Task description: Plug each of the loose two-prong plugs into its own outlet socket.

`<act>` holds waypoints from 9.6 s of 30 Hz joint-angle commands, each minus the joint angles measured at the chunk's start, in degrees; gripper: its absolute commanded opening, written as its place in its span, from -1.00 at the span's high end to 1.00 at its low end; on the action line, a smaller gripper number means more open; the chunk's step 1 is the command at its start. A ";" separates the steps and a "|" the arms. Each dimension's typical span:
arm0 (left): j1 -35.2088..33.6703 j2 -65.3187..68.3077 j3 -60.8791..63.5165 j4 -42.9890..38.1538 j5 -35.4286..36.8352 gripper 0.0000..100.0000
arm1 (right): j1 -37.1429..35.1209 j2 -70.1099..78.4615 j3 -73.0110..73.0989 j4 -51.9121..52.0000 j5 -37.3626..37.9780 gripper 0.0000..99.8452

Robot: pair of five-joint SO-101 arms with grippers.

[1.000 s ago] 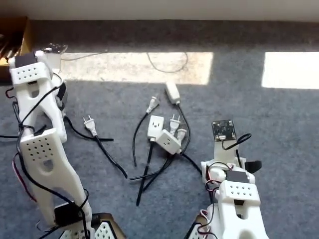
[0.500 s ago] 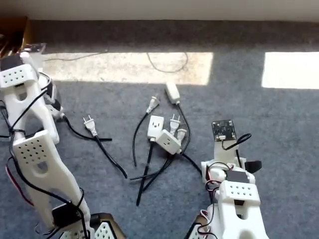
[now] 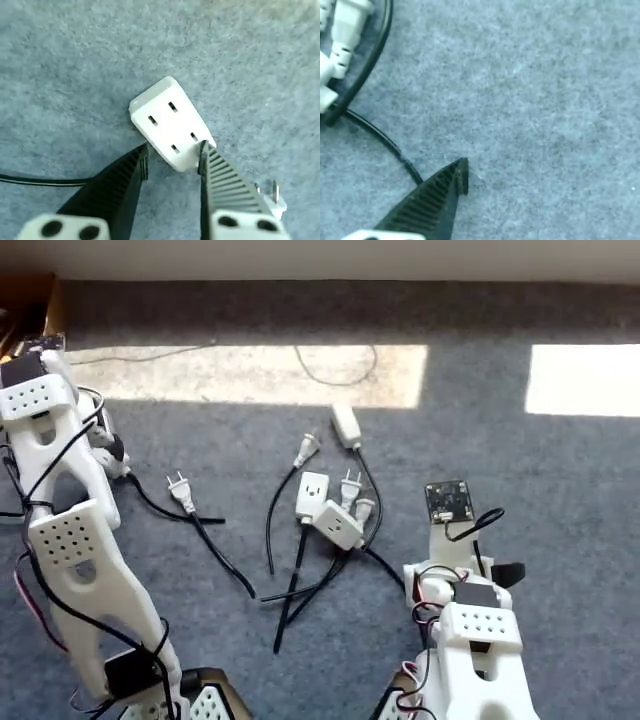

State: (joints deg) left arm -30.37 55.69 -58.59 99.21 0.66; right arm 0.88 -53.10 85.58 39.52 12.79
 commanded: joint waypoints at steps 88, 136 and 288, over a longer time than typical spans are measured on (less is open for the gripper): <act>8.48 -19.82 -6.11 2.46 -30.59 0.99 | -0.04 -1.01 -0.13 -0.75 -0.18 -0.11; 22.02 -86.11 108.00 -2.90 -104.53 0.90 | -0.04 -0.84 -0.13 -0.75 -0.18 -0.11; 71.69 -43.65 31.60 1.85 -25.58 0.81 | 6.11 23.25 -15.52 -3.38 -2.20 -0.11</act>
State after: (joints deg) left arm 39.16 16.22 -28.09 100.97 -24.84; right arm 5.54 -29.10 70.20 37.93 10.07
